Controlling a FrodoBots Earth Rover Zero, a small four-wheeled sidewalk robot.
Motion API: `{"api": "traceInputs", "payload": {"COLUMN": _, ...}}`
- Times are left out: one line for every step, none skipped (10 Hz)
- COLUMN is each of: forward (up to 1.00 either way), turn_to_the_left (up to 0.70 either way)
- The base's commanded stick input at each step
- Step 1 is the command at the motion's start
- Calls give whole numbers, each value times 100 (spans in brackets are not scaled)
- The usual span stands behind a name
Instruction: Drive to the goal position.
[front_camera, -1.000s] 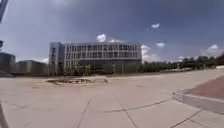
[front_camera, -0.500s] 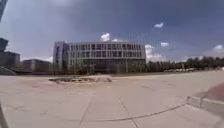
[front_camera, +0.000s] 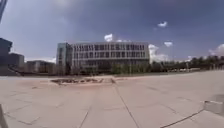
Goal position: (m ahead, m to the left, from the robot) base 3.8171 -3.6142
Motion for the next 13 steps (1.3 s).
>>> {"api": "traceInputs", "payload": {"forward": 70, "turn_to_the_left": -24}}
{"api": "traceInputs", "payload": {"forward": 70, "turn_to_the_left": -24}}
{"api": "traceInputs", "payload": {"forward": 70, "turn_to_the_left": -24}}
{"api": "traceInputs", "payload": {"forward": 70, "turn_to_the_left": -24}}
{"api": "traceInputs", "payload": {"forward": 70, "turn_to_the_left": -24}}
{"api": "traceInputs", "payload": {"forward": 70, "turn_to_the_left": -24}}
{"api": "traceInputs", "payload": {"forward": 70, "turn_to_the_left": -24}}
{"api": "traceInputs", "payload": {"forward": 70, "turn_to_the_left": -24}}
{"api": "traceInputs", "payload": {"forward": 70, "turn_to_the_left": -24}}
{"api": "traceInputs", "payload": {"forward": 70, "turn_to_the_left": -24}}
{"api": "traceInputs", "payload": {"forward": 70, "turn_to_the_left": -24}}
{"api": "traceInputs", "payload": {"forward": 70, "turn_to_the_left": -24}}
{"api": "traceInputs", "payload": {"forward": 70, "turn_to_the_left": -24}}
